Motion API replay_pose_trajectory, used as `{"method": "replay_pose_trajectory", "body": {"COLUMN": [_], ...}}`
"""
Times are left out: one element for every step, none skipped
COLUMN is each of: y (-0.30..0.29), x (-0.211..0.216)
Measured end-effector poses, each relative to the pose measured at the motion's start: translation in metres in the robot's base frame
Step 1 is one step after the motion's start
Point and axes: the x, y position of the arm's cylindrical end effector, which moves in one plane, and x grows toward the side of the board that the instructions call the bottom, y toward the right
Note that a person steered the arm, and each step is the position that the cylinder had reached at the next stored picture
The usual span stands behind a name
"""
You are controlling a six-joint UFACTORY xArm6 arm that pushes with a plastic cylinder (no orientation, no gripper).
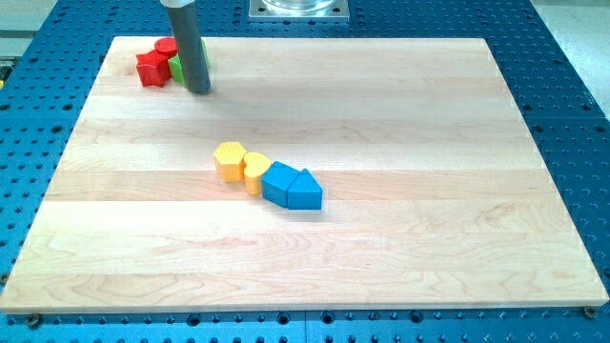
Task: Place the green circle top left of the red star
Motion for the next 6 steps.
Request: {"method": "replay_pose_trajectory", "body": {"y": [0.0, 0.001, 0.018, 0.023, -0.04, -0.073], "x": [0.0, 0.001, 0.004, -0.071, -0.082, -0.095]}}
